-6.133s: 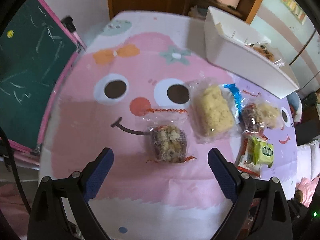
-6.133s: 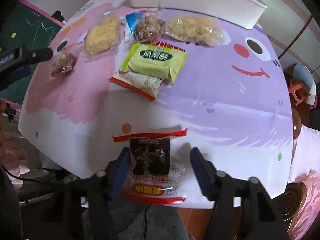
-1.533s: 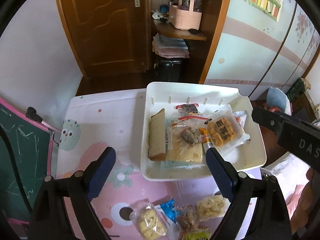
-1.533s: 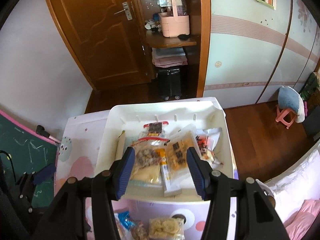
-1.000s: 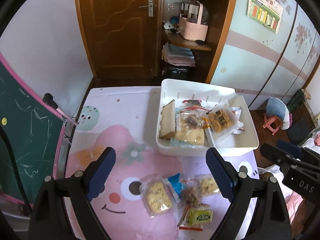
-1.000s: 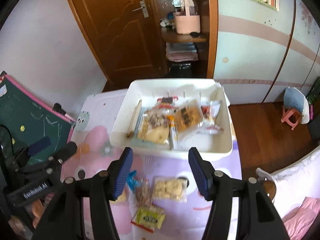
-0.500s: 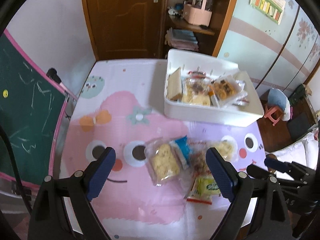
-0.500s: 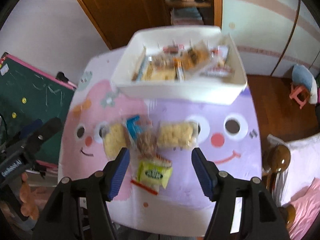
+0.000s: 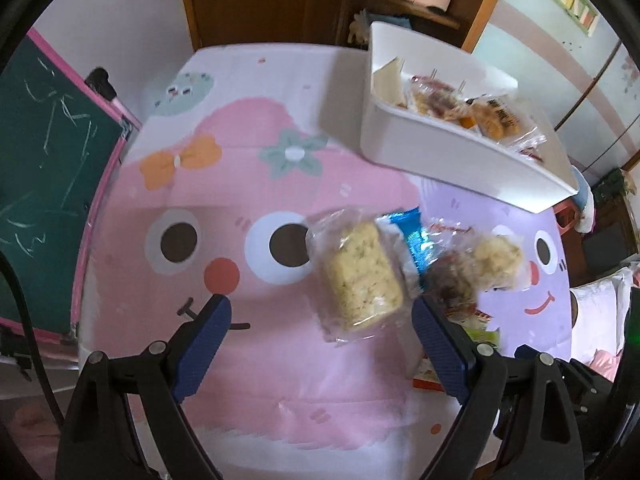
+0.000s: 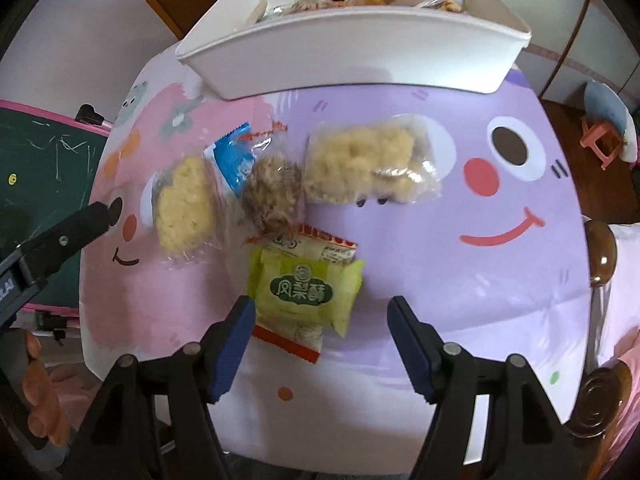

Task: Organize snacks
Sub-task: 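Move both tools back over the remaining snacks on the table, then grasp the clear bread bag with the left tool while the right tool grasps the green pineapple-cake pack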

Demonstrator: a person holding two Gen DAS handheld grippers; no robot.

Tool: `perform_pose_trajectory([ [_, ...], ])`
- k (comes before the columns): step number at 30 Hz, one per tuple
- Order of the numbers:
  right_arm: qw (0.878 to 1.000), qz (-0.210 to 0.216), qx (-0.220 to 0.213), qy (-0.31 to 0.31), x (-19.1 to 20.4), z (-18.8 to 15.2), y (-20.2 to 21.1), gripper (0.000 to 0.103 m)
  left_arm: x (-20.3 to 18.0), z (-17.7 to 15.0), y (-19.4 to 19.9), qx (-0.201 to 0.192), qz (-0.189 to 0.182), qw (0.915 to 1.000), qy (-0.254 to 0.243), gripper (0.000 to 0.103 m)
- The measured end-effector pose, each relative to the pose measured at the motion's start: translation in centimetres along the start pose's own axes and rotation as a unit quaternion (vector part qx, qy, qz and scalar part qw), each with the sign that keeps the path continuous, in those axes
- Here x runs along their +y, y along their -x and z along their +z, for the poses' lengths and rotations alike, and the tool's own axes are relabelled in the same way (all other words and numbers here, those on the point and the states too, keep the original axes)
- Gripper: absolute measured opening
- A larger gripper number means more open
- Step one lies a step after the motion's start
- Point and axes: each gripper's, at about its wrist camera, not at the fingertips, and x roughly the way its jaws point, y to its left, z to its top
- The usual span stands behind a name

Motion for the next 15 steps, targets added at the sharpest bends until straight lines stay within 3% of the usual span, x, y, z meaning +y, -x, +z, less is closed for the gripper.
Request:
perform_pose_trajectory([
  [15,0.999,-0.038,0.002,0.009,1.7,0.3,-2.6,0.074,-1.1,1.6,-5.6,0.051,-0.021,0.9984,0.014,0.091],
])
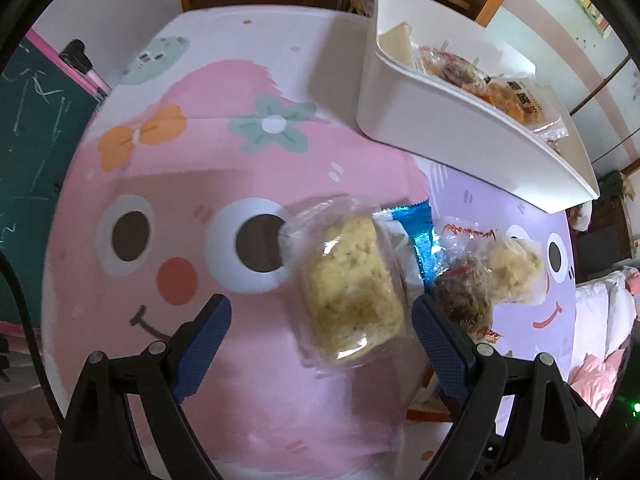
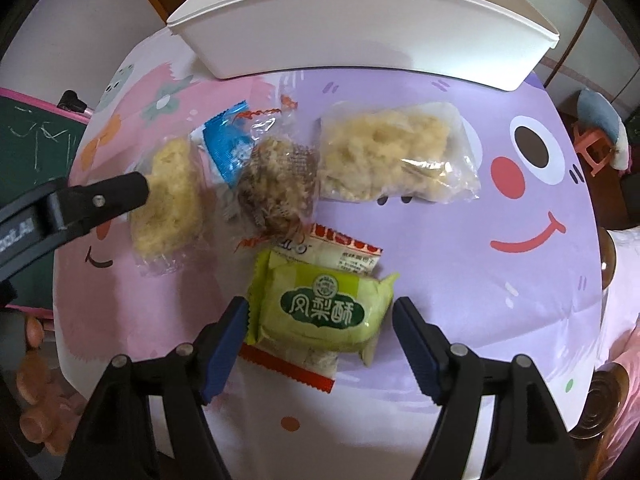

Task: Organize snacks
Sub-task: 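Grasp the clear bread bag with the left tool while the right tool grasps the green pineapple-cake pack, then carry both snacks over the white tray and open both tools to drop them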

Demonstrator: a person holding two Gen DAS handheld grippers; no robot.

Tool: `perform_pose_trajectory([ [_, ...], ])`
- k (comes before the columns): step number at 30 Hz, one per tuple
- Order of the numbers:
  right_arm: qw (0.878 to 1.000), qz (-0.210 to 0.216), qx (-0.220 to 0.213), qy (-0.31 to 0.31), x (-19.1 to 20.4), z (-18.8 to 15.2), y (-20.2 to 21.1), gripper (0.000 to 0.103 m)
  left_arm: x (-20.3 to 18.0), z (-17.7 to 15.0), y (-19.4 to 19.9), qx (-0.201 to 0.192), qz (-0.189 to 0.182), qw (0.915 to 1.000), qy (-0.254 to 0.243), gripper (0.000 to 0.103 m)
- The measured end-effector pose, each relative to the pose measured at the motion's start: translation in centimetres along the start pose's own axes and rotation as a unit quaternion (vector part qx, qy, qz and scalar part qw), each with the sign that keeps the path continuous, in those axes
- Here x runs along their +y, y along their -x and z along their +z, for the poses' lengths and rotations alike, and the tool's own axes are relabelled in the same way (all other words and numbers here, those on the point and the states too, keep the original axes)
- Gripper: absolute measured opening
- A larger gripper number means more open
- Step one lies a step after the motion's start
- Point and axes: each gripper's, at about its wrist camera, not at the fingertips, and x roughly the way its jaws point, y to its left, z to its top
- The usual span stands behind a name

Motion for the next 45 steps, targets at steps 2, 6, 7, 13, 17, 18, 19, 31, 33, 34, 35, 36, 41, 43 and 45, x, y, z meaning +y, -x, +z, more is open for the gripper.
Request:
perform_pose_trajectory([
  [2,1.000,0.001,-0.001,0.002,0.0,0.0,-0.1,0.074,-0.5,0.2,-0.9,0.011,0.003,0.9999,-0.002,0.091],
  [6,1.000,0.001,-0.007,0.007,0.2,0.1,-0.1,0.072,-1.1,0.5,-2.4,0.024,0.008,0.9997,-0.003,0.091],
  [7,1.000,0.001,-0.008,0.009,0.2,0.0,-0.1,0.070,-1.3,0.5,-2.7,0.026,0.009,0.9996,-0.003,0.091],
  [13,0.999,0.005,-0.022,0.023,0.1,-0.3,0.6,0.058,-1.3,0.6,-4.0,0.037,0.014,0.9992,-0.004,0.076],
  [17,0.999,0.014,-0.025,0.018,-0.3,-0.4,0.8,0.054,-1.6,0.6,-3.7,0.029,0.015,0.9994,-0.013,0.059],
  [18,0.999,0.015,-0.026,0.019,-0.2,-0.4,0.9,0.054,-1.4,0.6,-3.7,0.028,0.014,0.9994,-0.013,0.056],
  [19,0.999,0.015,-0.027,0.019,-0.3,-0.4,1.0,0.053,-1.3,0.5,-3.7,0.026,0.015,0.9994,-0.014,0.056],
  [31,0.999,0.022,-0.043,0.018,-1.2,-0.7,3.0,0.053,0.0,-2.6,-0.2,0.009,0.015,0.9998,-0.003,0.055],
  [33,0.998,0.025,-0.046,0.019,-1.3,-0.7,3.6,0.053,0.0,-2.9,0.9,0.004,0.010,0.9999,-0.005,0.055],
  [34,0.998,0.026,-0.049,0.020,-1.4,-0.7,3.9,0.053,-0.2,-3.1,1.5,0.001,0.007,1.0000,-0.006,0.055],
  [35,0.998,0.027,-0.052,0.021,-1.4,-0.7,4.3,0.053,-0.4,-3.4,2.0,-0.002,0.005,1.0000,-0.008,0.055],
  [36,0.998,0.028,-0.055,0.023,-1.4,-0.7,4.7,0.053,-0.8,-3.7,2.8,-0.007,0.002,0.9999,-0.010,0.055],
  [41,0.997,0.032,-0.070,0.027,-1.8,-0.4,6.7,0.053,-2.0,-3.0,6.5,-0.027,-0.010,0.9992,-0.028,0.055],
  [43,0.996,0.035,-0.079,0.029,-1.9,-0.3,7.7,0.053,-2.8,-2.9,8.1,-0.039,-0.015,0.9985,-0.036,0.055],
  [45,0.995,0.038,-0.090,0.031,-2.0,0.0,8.8,0.053,-3.1,-2.4,9.3,-0.050,-0.016,0.9976,-0.045,0.055],
])
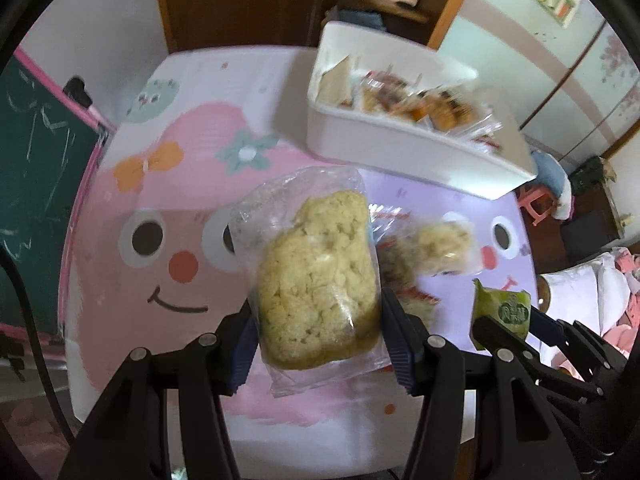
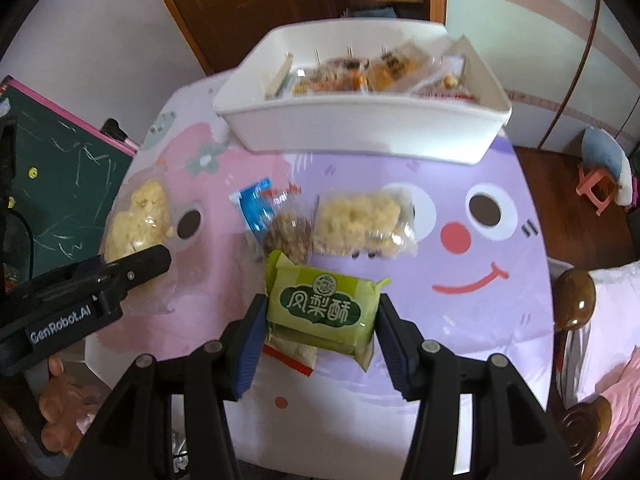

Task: Organize snacks
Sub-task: 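Carry both snacks over the white tray and open both tools to drop them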

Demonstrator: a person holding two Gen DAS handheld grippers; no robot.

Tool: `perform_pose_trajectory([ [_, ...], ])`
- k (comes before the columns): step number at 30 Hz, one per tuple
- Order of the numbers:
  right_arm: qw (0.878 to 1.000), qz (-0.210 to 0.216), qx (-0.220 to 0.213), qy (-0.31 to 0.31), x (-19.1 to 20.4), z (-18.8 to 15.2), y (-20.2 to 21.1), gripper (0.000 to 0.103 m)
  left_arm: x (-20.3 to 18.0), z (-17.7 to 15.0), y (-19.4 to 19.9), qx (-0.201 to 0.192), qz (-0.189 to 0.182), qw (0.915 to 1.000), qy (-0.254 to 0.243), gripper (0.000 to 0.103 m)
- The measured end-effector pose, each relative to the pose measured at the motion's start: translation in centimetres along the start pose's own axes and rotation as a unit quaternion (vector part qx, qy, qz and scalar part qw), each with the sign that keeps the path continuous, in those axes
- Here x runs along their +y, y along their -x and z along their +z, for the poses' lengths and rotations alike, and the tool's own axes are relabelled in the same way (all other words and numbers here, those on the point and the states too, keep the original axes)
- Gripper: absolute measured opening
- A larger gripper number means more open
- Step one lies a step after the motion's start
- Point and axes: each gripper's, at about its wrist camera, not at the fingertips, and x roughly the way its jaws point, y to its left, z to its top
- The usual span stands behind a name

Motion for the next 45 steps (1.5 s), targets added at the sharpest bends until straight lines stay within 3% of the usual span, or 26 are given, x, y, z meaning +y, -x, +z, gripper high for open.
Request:
perform_pose_trajectory([
  [14,0.996,0.002,-0.090,0.006,-0.5,7.3,7.5,0.053,-3.7,6.1,5.1,-0.053,0.011,0.9970,-0.056,0.055],
  [29,0.988,-0.030,-0.152,-0.014,-2.9,17.1,10.5,0.053,-6.7,17.4,7.8,-0.127,-0.009,0.9875,-0.093,0.055],
  [38,0.984,-0.056,-0.165,-0.038,-4.4,22.7,9.7,0.053,-8.8,23.7,5.5,-0.117,-0.028,0.9861,-0.115,0.055],
  [45,0.985,-0.066,-0.148,-0.051,-5.3,26.6,7.3,0.053,-9.5,27.8,1.8,-0.087,-0.037,0.9886,-0.117,0.055],
])
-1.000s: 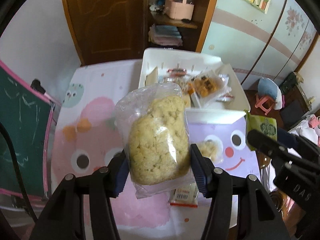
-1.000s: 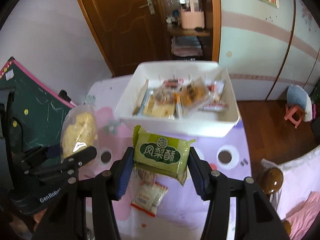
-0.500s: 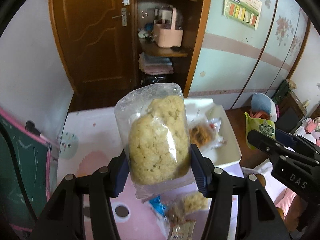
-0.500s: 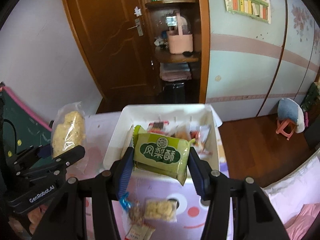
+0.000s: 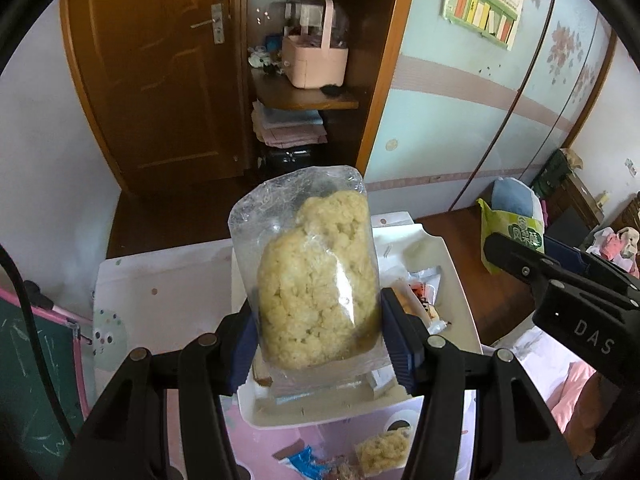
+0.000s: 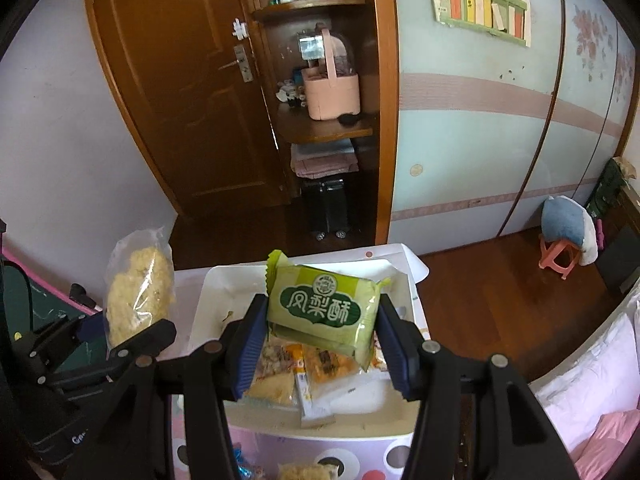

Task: Organize snacks
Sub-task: 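Carry both snacks over the white tray and open both tools to drop them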

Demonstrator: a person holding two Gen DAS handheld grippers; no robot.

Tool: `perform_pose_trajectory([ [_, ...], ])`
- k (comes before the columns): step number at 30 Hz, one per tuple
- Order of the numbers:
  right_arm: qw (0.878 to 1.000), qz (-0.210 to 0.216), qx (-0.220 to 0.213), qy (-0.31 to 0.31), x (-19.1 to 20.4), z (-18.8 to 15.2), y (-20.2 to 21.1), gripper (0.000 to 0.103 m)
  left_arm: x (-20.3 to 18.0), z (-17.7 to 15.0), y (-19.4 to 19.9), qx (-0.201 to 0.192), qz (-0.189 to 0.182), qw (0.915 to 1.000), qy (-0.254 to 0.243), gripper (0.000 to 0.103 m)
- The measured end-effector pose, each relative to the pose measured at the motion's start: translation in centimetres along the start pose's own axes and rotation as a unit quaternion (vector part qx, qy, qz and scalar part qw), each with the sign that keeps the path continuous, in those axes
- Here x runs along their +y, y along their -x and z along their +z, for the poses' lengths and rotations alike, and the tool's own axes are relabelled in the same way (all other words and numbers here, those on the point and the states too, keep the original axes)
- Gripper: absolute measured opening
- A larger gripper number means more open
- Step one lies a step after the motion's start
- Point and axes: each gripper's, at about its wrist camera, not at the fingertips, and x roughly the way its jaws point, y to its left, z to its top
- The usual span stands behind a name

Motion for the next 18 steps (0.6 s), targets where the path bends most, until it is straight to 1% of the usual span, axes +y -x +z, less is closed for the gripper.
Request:
perform_pose_trajectory([
  [6,1.000,-0.010,0.029,0.000,0.1,1.1,-3.4,0.054,0.5,0.9,-3.6,0.029,-0.005,0.9996,-0.001,0.055],
  [12,0.998,-0.018,0.057,0.002,0.5,1.6,-6.7,0.055,0.6,0.7,-6.6,0.053,0.004,0.9986,-0.005,0.056],
  [13,0.998,-0.017,0.060,0.002,0.4,1.6,-7.1,0.057,0.7,0.7,-6.9,0.052,0.007,0.9986,-0.006,0.058],
  [14,0.998,-0.016,0.065,0.001,0.4,1.6,-7.6,0.057,0.7,0.7,-7.2,0.052,0.011,0.9985,-0.008,0.062],
  [15,0.998,-0.013,0.067,-0.001,0.4,1.6,-8.0,0.058,0.8,0.7,-7.4,0.052,0.013,0.9985,-0.009,0.076],
  [16,0.997,-0.004,0.072,-0.005,0.3,1.6,-8.5,0.061,0.9,0.7,-7.5,0.049,0.014,0.9987,-0.009,0.087],
  [17,0.997,0.005,0.077,-0.010,0.2,1.6,-8.8,0.064,1.0,0.7,-7.4,0.044,0.015,0.9989,-0.009,0.088],
  [18,0.997,0.011,0.079,-0.017,0.1,1.6,-9.1,0.065,1.1,0.6,-7.4,0.038,0.018,0.9991,-0.009,0.088],
])
